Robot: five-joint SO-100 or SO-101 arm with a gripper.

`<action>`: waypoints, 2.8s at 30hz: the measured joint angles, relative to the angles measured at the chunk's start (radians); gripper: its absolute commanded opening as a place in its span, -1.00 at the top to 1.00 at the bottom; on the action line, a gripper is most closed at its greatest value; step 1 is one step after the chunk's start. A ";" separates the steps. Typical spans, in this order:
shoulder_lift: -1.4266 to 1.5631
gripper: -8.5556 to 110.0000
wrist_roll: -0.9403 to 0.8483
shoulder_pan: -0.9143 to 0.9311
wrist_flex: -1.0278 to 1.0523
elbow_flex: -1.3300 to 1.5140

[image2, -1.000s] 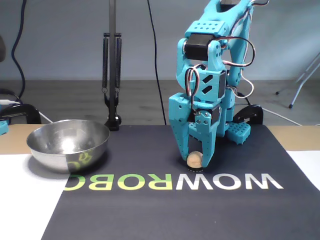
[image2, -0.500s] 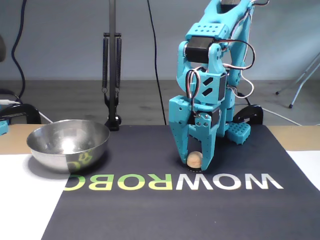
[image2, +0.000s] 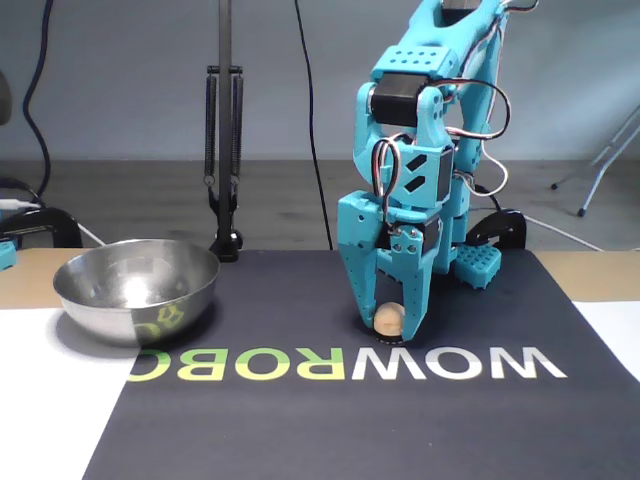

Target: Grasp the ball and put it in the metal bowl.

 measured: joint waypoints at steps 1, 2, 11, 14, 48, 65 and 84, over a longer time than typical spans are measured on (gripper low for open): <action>0.000 0.29 0.000 0.000 0.000 0.000; 0.000 0.29 0.000 0.000 0.000 0.000; -0.015 0.29 0.015 0.000 0.063 -0.040; -0.015 0.29 0.015 0.026 0.129 -0.084; -0.051 0.29 0.173 0.115 0.546 -0.615; -0.301 0.29 0.275 0.267 0.548 -0.893; -0.517 0.29 0.281 0.552 0.548 -1.172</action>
